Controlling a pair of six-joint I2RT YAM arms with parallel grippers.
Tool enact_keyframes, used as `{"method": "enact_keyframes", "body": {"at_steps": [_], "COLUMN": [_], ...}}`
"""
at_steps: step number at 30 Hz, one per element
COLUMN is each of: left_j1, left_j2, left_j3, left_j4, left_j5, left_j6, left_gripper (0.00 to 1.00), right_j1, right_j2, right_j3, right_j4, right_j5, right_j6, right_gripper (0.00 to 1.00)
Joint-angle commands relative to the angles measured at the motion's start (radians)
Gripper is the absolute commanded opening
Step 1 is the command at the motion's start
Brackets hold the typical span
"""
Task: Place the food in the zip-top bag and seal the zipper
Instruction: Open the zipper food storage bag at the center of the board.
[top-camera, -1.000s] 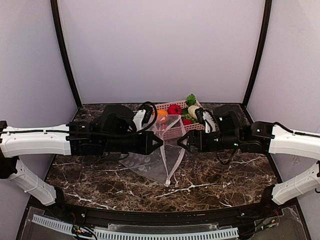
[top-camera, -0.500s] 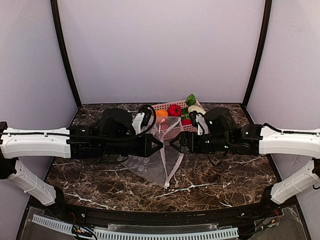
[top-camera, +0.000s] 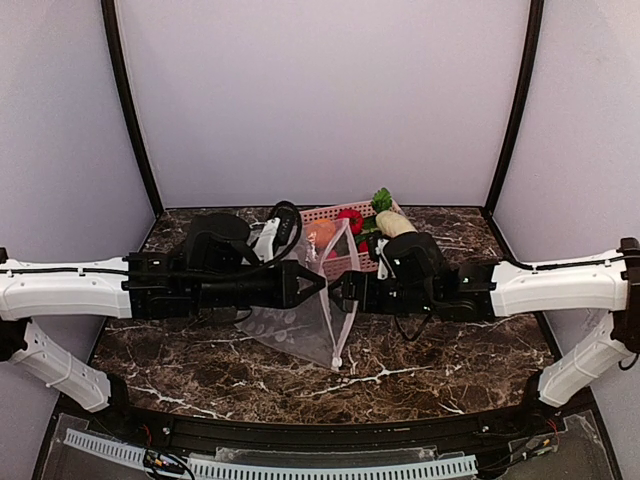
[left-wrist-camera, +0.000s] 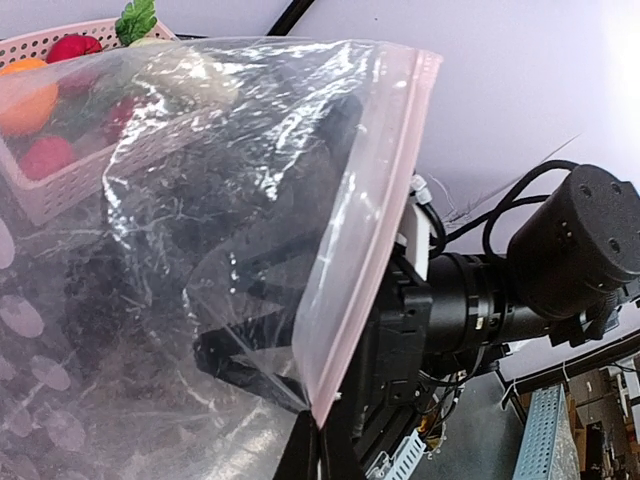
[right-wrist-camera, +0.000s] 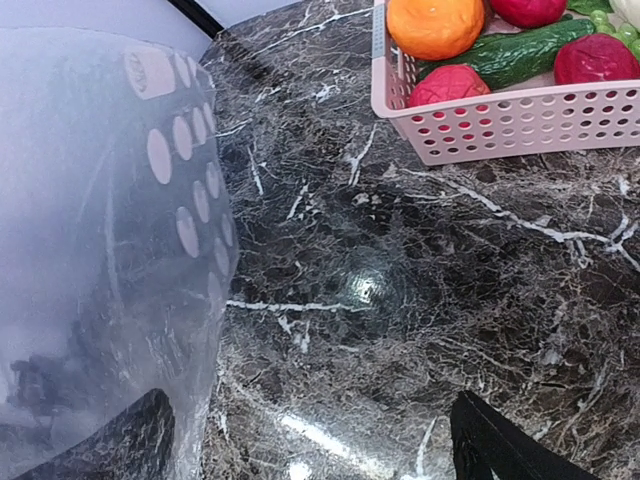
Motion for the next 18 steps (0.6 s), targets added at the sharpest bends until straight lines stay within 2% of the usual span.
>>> {"method": "enact_keyframes", "body": {"at_steps": [1,8,18], "left_j1": [0.000,0.000,0.001], "left_j2": [-0.055,-0.115,-0.235], "left_j3": [-0.018,-0.021,-0.053], "left_j4": [0.020,-0.096,-0.194], "left_j5": [-0.019,-0.085,-0.178], "left_j6": [0.000,0.029,0.045], "left_gripper": [0.01,0.01,0.01], "right_j1": [0.005,-0.016,-0.058], "right_j2": [0.027,0.023,-0.003], "right_j3": [-0.016,-0.034,-0.081], "right_j4": [0.006,-0.135,-0.199], "right_j5": [0.106,0.199,0.203], "right_j6": [0.027,0.113,0.139], "right_gripper": [0.94,0.92,0.94]}}
